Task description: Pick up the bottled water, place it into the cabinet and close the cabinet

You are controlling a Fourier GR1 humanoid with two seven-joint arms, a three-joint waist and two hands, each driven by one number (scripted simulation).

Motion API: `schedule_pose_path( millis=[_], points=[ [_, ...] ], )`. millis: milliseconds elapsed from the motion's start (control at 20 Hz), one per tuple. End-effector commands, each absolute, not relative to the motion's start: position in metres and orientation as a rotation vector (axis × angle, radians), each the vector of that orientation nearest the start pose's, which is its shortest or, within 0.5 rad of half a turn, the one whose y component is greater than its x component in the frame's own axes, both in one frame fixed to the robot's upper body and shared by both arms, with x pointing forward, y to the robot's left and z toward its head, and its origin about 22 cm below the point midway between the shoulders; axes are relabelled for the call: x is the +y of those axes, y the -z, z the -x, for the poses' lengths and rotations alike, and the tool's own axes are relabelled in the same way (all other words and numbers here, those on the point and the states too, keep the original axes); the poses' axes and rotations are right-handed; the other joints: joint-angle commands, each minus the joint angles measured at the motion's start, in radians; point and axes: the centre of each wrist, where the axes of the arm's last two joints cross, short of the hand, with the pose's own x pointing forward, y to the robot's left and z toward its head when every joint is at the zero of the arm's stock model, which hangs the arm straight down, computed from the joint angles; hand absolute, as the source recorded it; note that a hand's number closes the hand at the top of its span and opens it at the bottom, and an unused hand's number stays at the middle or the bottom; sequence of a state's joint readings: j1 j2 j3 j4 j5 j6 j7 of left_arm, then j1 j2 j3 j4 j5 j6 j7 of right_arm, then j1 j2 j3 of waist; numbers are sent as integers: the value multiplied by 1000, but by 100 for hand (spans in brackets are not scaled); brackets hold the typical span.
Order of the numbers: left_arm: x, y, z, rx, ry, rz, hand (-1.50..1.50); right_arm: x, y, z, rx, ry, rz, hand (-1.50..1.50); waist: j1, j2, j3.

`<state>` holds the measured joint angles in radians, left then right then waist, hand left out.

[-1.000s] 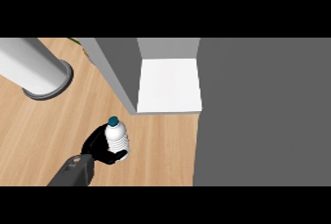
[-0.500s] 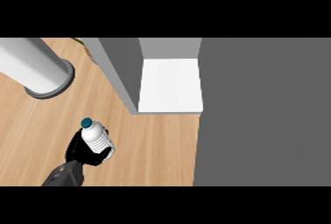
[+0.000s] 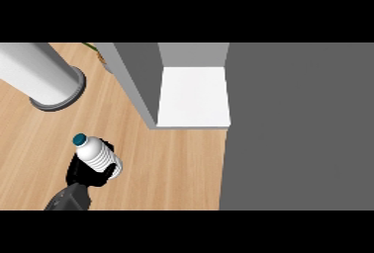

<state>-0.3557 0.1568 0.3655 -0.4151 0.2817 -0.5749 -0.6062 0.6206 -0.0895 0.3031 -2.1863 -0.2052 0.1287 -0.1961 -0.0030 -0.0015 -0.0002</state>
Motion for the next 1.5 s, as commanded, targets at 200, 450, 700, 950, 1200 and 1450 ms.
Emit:
schedule_pose_path(
  millis=[200, 450, 700, 950, 1200, 1450],
  points=[
    [278, 126, -266, -1530, -392, 526, 150, -224, -47, -101, -1802, 50, -338, -150, 6, -3, 2],
    [267, 100, -266, -1530, -318, 539, 150, -203, -62, -94, -1804, 46, -347, -150, 4, -3, 1],
    [242, 66, -270, -1591, -288, 550, 150, -205, -52, -95, -1783, 47, -374, -150, 3, -2, 1],
    [193, 30, -277, -1615, -238, 542, 150, -210, -46, -106, -1786, 78, -372, -150, 1, -2, 1],
    [152, -21, -312, -1638, -213, 494, 150, -214, -64, -108, -1778, 50, -392, -150, -6, 1, 0],
    [116, -39, -314, -1632, -150, 454, 150, -208, -58, -105, -1773, 67, -375, -150, -8, 0, 0]
  ],
)
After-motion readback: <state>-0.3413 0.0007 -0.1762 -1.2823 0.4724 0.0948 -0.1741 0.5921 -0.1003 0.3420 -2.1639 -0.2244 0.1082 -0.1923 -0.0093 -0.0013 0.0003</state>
